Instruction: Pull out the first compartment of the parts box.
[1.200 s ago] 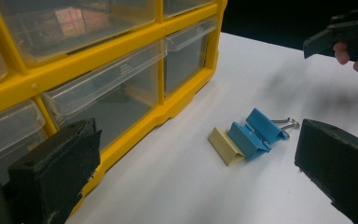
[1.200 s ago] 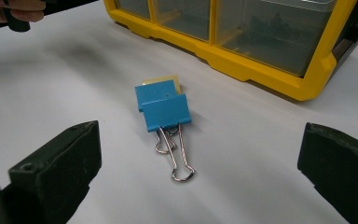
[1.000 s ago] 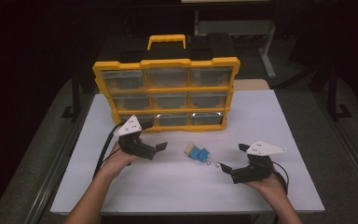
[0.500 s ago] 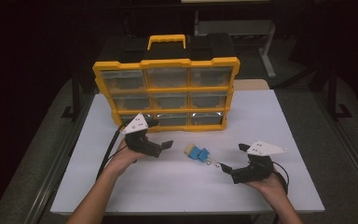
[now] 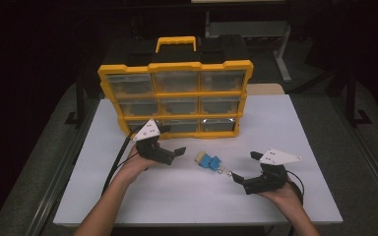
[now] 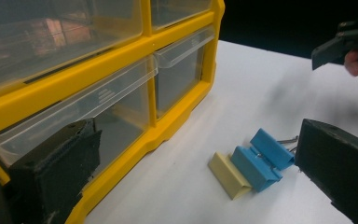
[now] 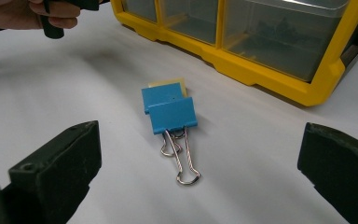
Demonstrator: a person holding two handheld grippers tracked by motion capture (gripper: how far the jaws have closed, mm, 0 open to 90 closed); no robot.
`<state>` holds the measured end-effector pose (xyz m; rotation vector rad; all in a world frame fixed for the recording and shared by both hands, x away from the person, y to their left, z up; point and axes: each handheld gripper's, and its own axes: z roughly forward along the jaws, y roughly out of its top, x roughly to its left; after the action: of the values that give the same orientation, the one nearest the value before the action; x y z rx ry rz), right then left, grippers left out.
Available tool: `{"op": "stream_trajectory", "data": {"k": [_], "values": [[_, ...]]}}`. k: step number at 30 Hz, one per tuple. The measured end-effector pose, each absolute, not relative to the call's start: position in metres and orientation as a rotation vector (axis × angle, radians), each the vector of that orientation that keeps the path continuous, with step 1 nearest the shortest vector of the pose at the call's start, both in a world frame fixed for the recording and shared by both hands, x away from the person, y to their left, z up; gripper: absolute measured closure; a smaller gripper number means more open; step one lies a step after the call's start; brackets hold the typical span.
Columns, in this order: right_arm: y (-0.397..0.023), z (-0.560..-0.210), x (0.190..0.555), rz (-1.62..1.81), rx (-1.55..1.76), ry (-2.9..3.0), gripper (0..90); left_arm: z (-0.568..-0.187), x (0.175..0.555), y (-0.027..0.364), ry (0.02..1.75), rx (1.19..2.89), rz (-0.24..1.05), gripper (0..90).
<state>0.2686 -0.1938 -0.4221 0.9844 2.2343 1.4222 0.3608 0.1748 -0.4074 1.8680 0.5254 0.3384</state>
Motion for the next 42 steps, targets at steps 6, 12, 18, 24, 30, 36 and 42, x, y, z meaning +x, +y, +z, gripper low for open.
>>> {"op": "stream_trajectory", "data": {"k": [6, 12, 18, 24, 30, 36, 42], "values": [[-0.1933, -0.423, 0.269, 1.422, 0.987, 2.241, 0.0, -0.4064, 0.359, 0.1742, 0.512, 1.873, 0.365, 0.0], [-0.1929, -0.4237, 0.2693, 1.421, 0.987, 2.241, 0.0, -0.4081, 0.3584, 0.1713, 0.481, 1.914, 0.396, 0.0], [-0.1932, -0.4241, 0.2692, 1.424, 0.985, 2.237, 0.0, -0.4083, 0.3576, 0.1687, 0.464, 1.924, 0.417, 0.0], [-0.1931, -0.4241, 0.2688, 1.425, 0.983, 2.239, 0.0, -0.4076, 0.3567, 0.1685, 0.451, 1.927, 0.441, 0.0], [-0.1928, -0.4243, 0.2688, 1.424, 0.983, 2.248, 0.0, -0.4062, 0.3544, 0.1676, 0.424, 1.923, 0.487, 0.0], [-0.1922, -0.4246, 0.2684, 1.424, 0.974, 2.252, 0.0, -0.4057, 0.3522, 0.1659, 0.4, 1.928, 0.518, 0.0], [-0.1918, -0.4246, 0.268, 1.426, 0.974, 2.254, 0.0, -0.4053, 0.3506, 0.1654, 0.367, 1.952, 0.563, 0.0]]}}
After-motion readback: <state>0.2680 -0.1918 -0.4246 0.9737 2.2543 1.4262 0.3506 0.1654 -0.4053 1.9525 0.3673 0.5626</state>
